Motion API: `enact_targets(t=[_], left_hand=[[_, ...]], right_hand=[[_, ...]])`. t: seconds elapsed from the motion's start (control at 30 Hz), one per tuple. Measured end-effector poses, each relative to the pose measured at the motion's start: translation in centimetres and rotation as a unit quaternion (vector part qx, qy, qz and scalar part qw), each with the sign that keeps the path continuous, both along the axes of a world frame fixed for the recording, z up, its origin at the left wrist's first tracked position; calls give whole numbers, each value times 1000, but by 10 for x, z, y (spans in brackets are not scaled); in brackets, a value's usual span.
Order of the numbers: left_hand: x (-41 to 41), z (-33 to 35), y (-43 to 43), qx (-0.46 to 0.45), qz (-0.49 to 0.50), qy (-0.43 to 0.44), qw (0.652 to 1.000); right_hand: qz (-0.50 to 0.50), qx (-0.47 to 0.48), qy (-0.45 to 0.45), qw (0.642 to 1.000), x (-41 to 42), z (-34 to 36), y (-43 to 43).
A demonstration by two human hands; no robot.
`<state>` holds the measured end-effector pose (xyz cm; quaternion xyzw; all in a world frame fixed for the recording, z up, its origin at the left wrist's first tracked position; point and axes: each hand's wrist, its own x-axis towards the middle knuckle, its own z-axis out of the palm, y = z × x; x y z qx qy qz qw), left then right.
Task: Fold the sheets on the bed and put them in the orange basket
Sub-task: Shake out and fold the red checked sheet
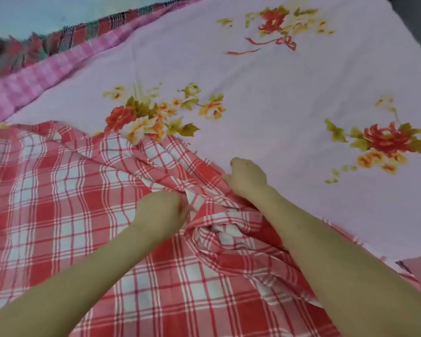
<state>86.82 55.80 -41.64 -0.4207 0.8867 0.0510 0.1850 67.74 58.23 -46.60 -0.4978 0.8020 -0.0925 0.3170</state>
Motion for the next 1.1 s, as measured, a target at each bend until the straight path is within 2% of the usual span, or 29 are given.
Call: enact_targets(t=[0.03, 0.1, 0.23, 0.3, 0.4, 0.47, 0.57, 0.63, 0.7, 0.73, 0.77, 0.83, 0.9, 0.97, 1.03, 1.1], left_hand=[[3, -6, 1, -50, -12, 74, 996], [-2, -13, 15, -82, -22, 158, 984], [-13, -27, 45, 34, 2, 135, 990], [-11, -33, 51, 36, -12, 186, 982], [10, -28, 51, 54, 152, 272, 949], [36, -30, 56, 66, 278, 340, 896], [79, -27, 75, 99, 405, 383, 825], [104, -27, 90, 126, 453, 379, 797], [123, -30, 100, 154, 495, 364, 774], [130, -30, 101, 164, 509, 349, 770], [135, -32, 100, 171, 506, 335, 777], [140, -30, 99, 209, 461, 271, 819], [137, -25, 100, 218, 366, 198, 883], [134, -21, 106, 153, 241, 160, 945], [126, -16, 107, 155, 203, 201, 946], [113, -4, 102, 207, 244, 266, 909]], right_hand=[[-7, 0, 5, 1000, 7, -9, -8], [-26, -10, 4, 1000, 12, -18, -12], [-98, -114, 20, 988, 14, -2, 1], [-190, -191, 32, 962, 3, 16, 14], [-301, -227, 70, 924, -30, 23, 27], [-332, -172, 98, 922, -49, 14, 37], [-287, -100, 193, 933, -54, 9, 57], [-204, -141, 232, 941, -30, 13, 71], [-143, -172, 130, 966, 11, 22, 85], [-107, -147, 60, 981, 34, 26, 91], [-65, -101, 0, 993, 55, 28, 97], [29, -16, -70, 997, 94, 31, 104], [108, 7, -74, 991, 122, 26, 108], [149, -1, -50, 988, 141, 20, 112], [130, -49, -52, 989, 151, 18, 115], [86, -94, -74, 989, 154, 22, 117]])
